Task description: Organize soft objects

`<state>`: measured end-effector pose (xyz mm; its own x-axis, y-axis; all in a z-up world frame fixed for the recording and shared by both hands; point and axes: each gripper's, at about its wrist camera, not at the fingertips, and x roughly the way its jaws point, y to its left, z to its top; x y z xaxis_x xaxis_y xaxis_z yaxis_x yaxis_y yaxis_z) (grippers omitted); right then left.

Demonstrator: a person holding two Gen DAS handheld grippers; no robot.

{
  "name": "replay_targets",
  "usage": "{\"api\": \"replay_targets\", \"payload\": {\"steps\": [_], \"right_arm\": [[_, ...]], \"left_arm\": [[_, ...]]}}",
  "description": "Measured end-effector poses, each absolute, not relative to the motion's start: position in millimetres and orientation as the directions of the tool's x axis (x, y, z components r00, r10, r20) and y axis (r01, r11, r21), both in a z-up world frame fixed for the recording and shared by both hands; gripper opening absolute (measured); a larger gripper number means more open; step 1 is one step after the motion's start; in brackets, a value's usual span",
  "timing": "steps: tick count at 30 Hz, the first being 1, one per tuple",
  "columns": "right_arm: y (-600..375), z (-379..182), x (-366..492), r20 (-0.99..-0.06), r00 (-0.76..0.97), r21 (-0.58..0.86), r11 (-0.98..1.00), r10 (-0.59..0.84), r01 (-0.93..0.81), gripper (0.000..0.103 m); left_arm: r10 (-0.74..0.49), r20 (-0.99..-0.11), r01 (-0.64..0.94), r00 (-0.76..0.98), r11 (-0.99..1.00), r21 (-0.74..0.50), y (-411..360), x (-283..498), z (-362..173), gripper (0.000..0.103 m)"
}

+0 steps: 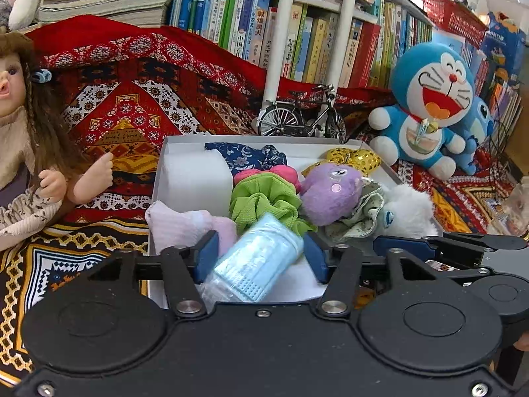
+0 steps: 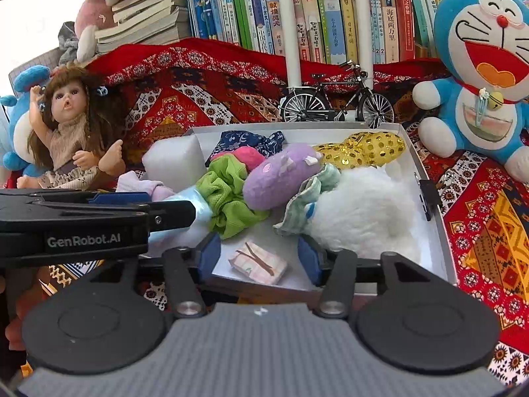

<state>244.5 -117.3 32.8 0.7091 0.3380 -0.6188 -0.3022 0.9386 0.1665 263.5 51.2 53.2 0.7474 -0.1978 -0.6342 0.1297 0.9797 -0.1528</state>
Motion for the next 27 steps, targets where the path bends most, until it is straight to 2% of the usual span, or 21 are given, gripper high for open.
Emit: {"api": "replay_targets", "payload": {"steps": [7, 16, 24, 27], "right_arm": [[-126, 51, 222, -0.581, 0.749, 0.137, 0.946, 0.318, -0.295, 0.078], [-160, 64, 144, -0.484, 0.824, 0.147, 0.955, 0.297, -0.258, 0.088], [-175, 50, 58, -0.449, 0.838, 0.172, 0.95, 0.311, -0.261, 0.09], [-178, 47, 31, -0.436, 0.839, 0.18, 0.945, 0.326, -0.274, 0.098]], "left_arm": [[-0.199, -0.604, 0.127, 0.772, 0.979, -0.159, 62, 238, 74, 0.073], [-0.231, -0.535, 0.162, 0.813, 0.972, -0.172, 74, 147, 93, 0.078], [-0.168, -0.463, 0.128, 0.87, 0.985, -0.117, 66, 47, 86, 0.082], [-0.142, -0.469, 0.111, 0.871, 0.989, -0.093, 63, 18, 78, 0.082]]}}
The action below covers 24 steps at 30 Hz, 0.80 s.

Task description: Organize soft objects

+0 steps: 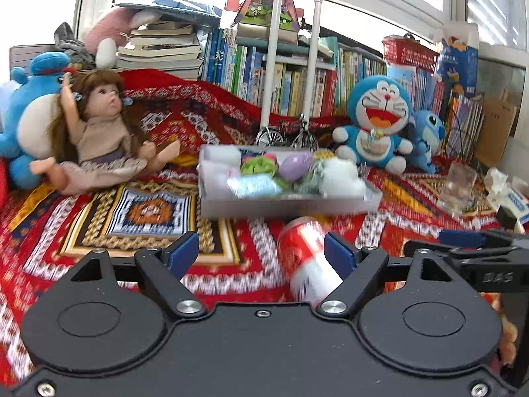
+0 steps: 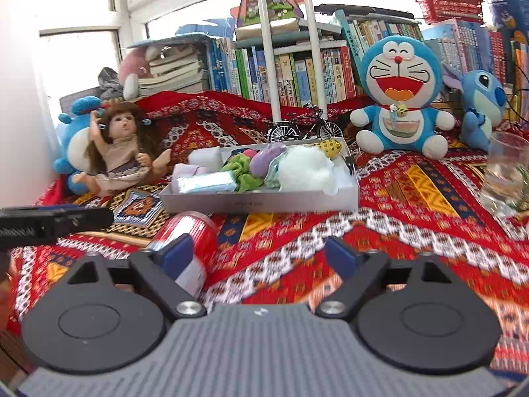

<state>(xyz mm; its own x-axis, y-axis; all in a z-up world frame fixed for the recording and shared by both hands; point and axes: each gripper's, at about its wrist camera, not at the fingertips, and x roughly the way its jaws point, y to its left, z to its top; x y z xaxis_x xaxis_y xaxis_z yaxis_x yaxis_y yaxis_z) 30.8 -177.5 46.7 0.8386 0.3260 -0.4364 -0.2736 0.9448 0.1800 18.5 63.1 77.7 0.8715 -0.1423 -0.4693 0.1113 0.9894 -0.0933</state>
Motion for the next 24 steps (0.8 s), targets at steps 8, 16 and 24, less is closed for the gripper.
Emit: {"api": "replay_targets", "payload": {"steps": [8, 16, 24], "right_arm": [[-161, 24, -1, -0.512, 0.816, 0.068, 0.96, 0.267, -0.271, 0.1], [-147, 7, -3, -0.569, 0.794, 0.004, 0.967, 0.213, -0.257, 0.1], [-146, -1, 0, -0.613, 0.772, -0.011, 0.976, 0.166, -0.218, 0.101]], "left_arm": [[-0.118, -0.573, 0.061, 0.811, 0.991, -0.117, 61, -17, 37, 0.082], [-0.071, -0.632, 0.024, 0.772, 0.996, -0.083, 56, -17, 10, 0.082], [-0.071, -0.643, 0.034, 0.762, 0.997, -0.069, 49, -13, 8, 0.095]]}}
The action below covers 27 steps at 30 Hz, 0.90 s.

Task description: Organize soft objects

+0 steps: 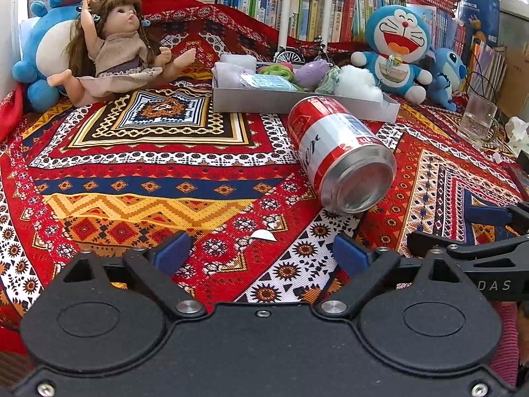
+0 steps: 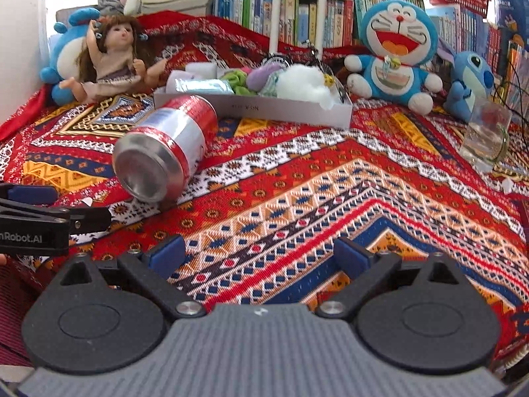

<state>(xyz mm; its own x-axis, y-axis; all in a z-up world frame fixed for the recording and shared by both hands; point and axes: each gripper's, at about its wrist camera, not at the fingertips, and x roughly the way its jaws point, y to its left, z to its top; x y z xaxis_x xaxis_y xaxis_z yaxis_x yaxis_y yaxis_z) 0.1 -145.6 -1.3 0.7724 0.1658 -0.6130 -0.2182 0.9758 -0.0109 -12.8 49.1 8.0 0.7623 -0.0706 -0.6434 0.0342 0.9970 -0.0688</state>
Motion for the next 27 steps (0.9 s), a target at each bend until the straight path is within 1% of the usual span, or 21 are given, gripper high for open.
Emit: {"api": "replay_targets", "payload": {"steps": [6, 22, 27], "right_arm": [[-143.8, -3.2, 1.9, -0.624, 0.766, -0.018, 0.976, 0.157, -0.216, 0.103], [-143.9, -4.0, 3.4, -0.627, 0.764, -0.022, 0.978, 0.149, -0.209, 0.103], [-143.4, -4.0, 3.5, -0.628, 0.764, -0.023, 0.978, 0.149, -0.209, 0.103]], "left_arm": [[-0.069, -0.656, 0.047, 0.752, 0.998, -0.051, 44.5, -9.6, 6.9, 0.102], [-0.042, -0.658, 0.026, 0.752, 0.999, -0.035, 43.2, -8.5, 5.1, 0.103], [-0.015, -0.657, 0.011, 0.754, 1.0, -0.01, 40.3, -9.0, 3.8, 0.103]]}}
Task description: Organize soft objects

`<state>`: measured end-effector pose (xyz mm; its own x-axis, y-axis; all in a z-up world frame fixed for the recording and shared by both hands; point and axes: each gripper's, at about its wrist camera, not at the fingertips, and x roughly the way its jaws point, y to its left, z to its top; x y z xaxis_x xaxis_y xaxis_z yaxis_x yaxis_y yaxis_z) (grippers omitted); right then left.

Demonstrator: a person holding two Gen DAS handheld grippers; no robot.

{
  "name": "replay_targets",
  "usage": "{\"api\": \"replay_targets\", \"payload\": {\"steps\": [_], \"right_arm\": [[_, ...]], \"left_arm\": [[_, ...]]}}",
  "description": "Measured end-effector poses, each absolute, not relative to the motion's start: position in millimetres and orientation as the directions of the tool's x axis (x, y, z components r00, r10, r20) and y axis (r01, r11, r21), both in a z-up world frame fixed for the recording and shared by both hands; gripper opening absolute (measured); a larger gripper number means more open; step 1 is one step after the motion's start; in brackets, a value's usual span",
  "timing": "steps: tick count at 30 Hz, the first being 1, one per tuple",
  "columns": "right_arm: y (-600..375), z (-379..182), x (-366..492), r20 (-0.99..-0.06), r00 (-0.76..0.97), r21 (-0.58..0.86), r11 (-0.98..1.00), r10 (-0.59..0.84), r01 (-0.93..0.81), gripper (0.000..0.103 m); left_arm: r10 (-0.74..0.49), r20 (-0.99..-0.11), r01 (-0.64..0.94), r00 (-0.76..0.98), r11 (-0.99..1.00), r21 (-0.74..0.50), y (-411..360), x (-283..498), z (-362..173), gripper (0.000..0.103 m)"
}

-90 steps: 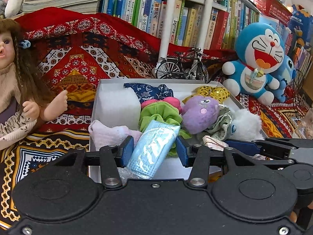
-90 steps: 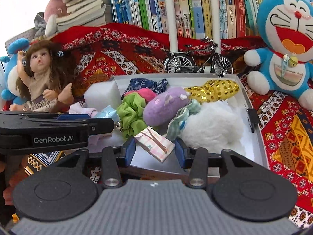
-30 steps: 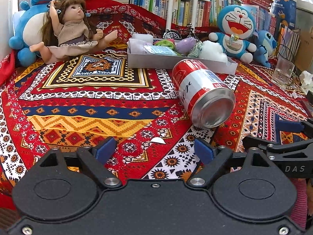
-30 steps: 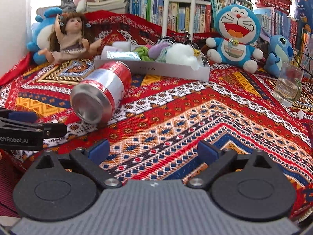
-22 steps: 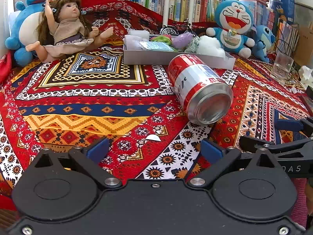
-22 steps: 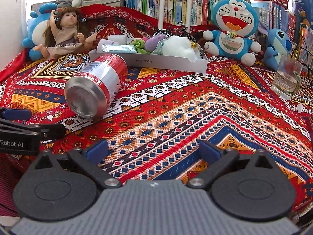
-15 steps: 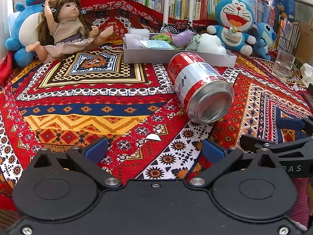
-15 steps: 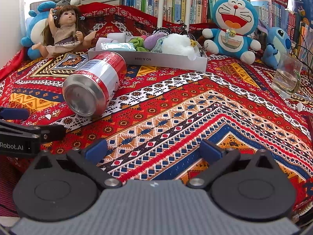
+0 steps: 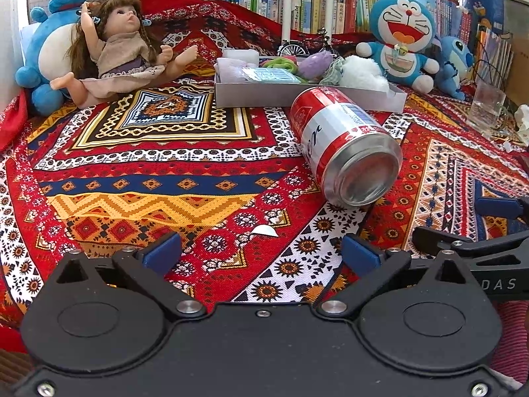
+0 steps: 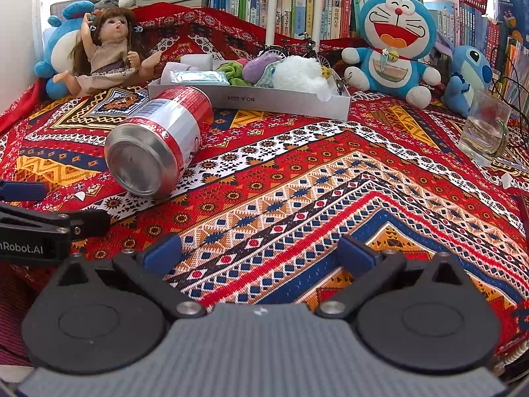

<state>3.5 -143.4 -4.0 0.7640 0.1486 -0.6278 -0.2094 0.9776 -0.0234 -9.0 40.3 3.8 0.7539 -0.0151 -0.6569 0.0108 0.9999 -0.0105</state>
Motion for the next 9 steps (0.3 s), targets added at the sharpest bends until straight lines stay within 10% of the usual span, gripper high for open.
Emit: {"api": "replay_targets", "payload": {"steps": [9], "right_arm": [[-145.7, -2.7, 4.4, -0.629, 0.762, -0.013, 0.978, 0.154, -0.208, 0.103]], "left_arm": [[-0.006, -0.654, 0.006, 0.756, 1.0, -0.002, 39.8, -8.7, 4.5, 0.103]]}}
